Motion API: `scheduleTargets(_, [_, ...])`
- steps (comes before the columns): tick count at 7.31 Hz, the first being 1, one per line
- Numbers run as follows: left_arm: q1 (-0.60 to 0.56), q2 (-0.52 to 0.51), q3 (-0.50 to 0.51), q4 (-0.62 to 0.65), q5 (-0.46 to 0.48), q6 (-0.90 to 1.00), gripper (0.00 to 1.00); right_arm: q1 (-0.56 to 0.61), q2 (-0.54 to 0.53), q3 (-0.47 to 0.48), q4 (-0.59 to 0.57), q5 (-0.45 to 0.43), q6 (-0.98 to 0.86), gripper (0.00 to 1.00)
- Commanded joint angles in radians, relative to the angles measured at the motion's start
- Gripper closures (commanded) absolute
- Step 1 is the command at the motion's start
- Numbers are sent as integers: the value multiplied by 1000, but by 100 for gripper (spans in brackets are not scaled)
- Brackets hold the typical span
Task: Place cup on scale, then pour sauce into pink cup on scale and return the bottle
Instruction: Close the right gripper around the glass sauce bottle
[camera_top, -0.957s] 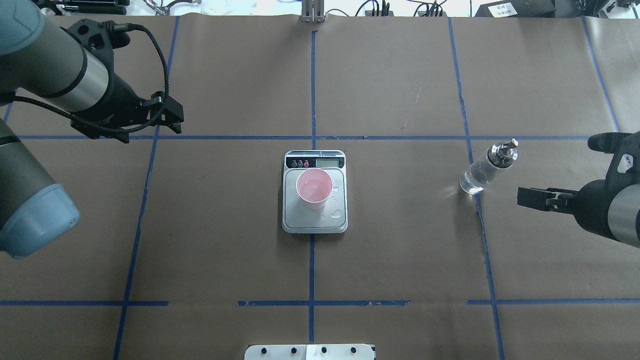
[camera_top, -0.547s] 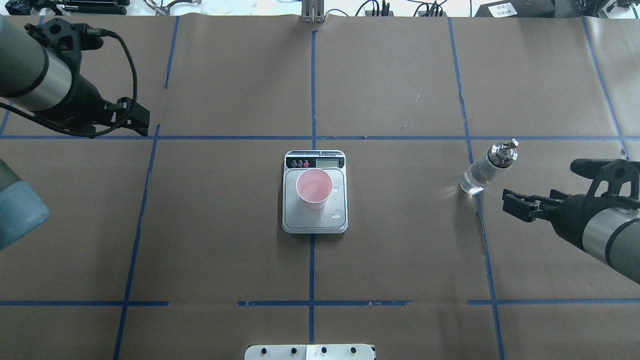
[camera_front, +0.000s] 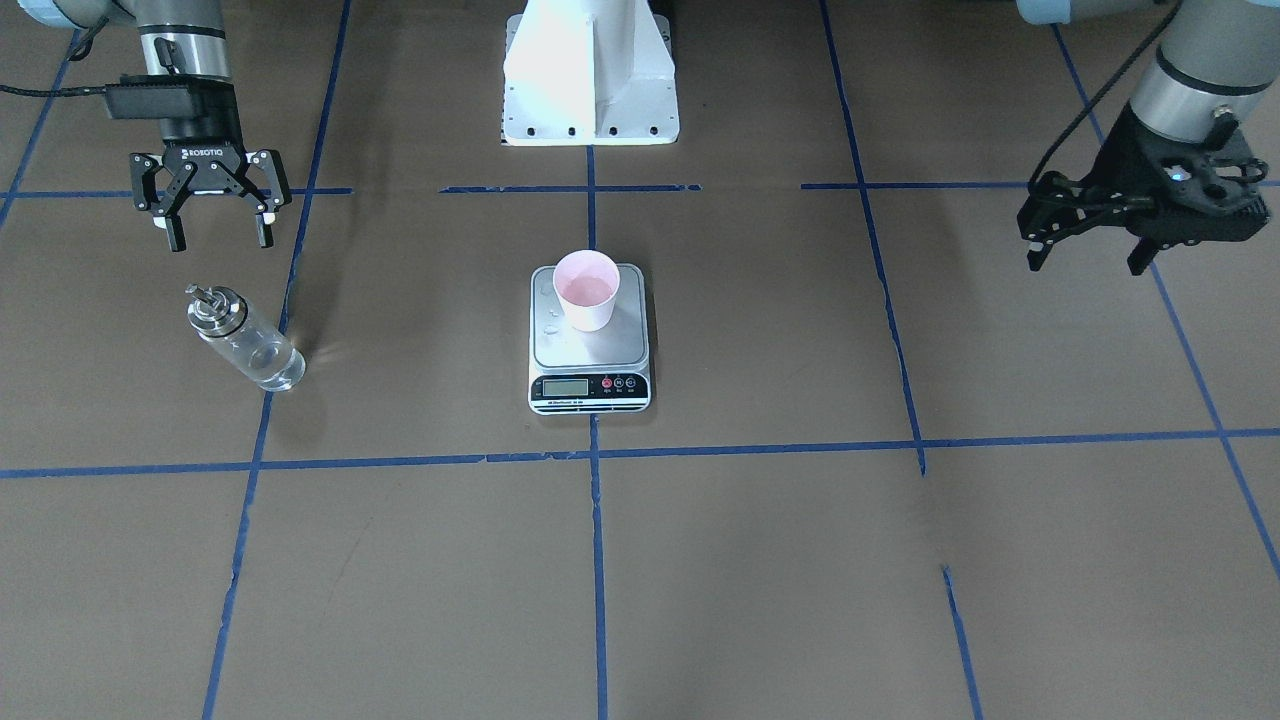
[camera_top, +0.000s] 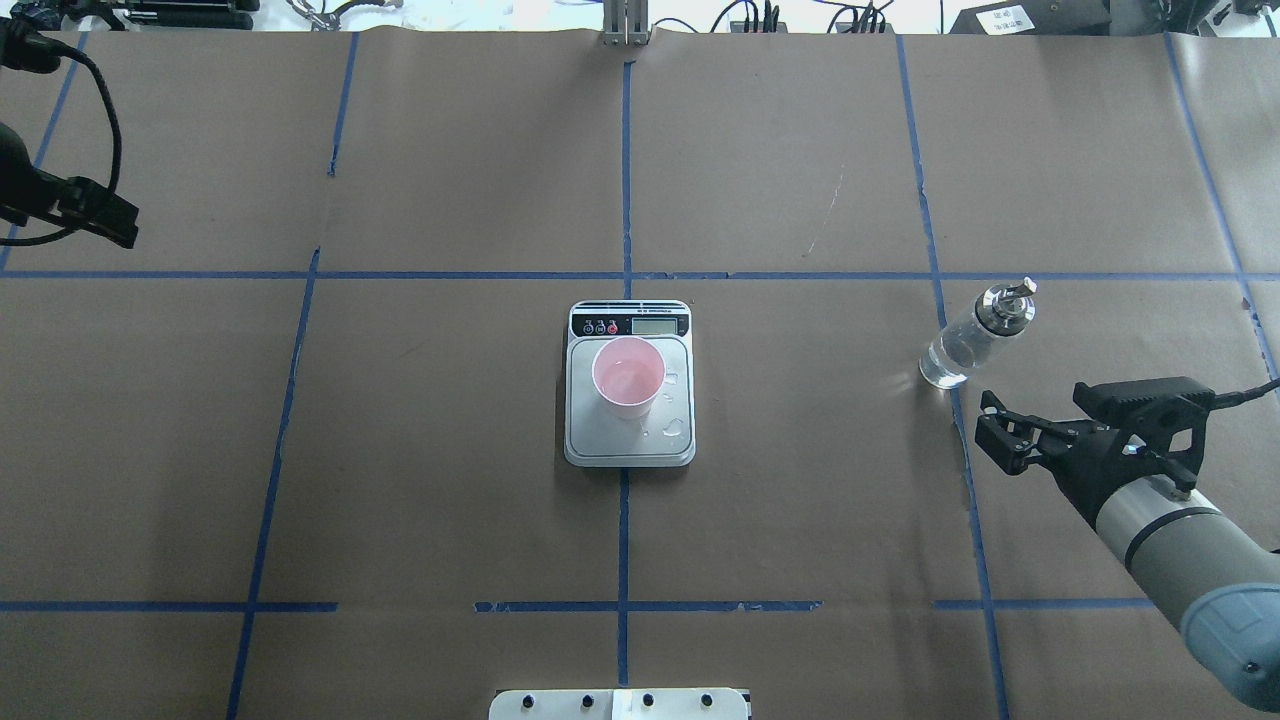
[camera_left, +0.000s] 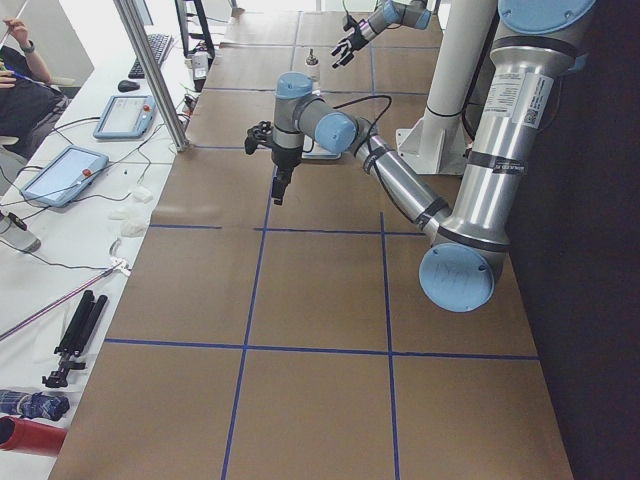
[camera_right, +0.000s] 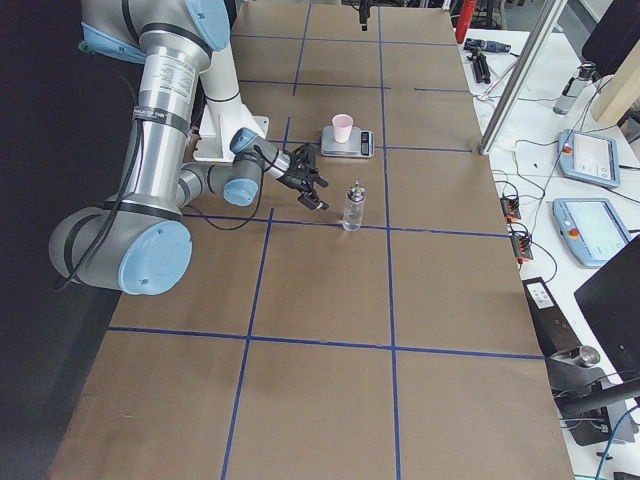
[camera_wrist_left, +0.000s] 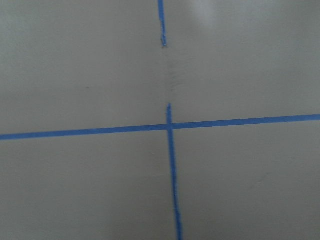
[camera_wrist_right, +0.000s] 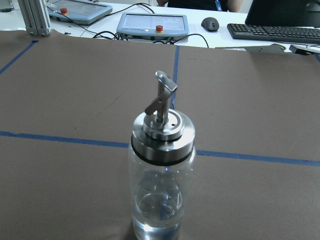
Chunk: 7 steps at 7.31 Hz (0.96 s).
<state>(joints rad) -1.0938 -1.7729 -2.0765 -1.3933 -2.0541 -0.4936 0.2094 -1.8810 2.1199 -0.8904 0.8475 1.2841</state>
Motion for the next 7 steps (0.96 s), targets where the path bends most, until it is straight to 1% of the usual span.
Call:
scheduleTargets(1, [-40, 13, 59, -60, 0, 66, 0, -13, 68, -105, 41, -63, -2, 0])
scheduleTargets(2, [-44, 16, 96, -106, 3, 69, 0, -15, 82, -133, 47, -71, -11, 0])
scheduleTargets(3, [-66, 18, 133, -151, 3, 87, 0, -10, 83, -144, 60, -73, -81, 0])
scheduleTargets(4, [-99, 18, 166, -167, 3, 149, 0, -12, 85, -158, 108, -73, -121, 0])
scheduleTargets(5, [-124, 17, 190, -168, 3, 192, 0, 1, 85, -181, 125, -70, -138, 0])
scheduleTargets(7, [-127, 15, 196, -168, 3, 198, 0, 37, 132, -211, 125, -68, -187, 0])
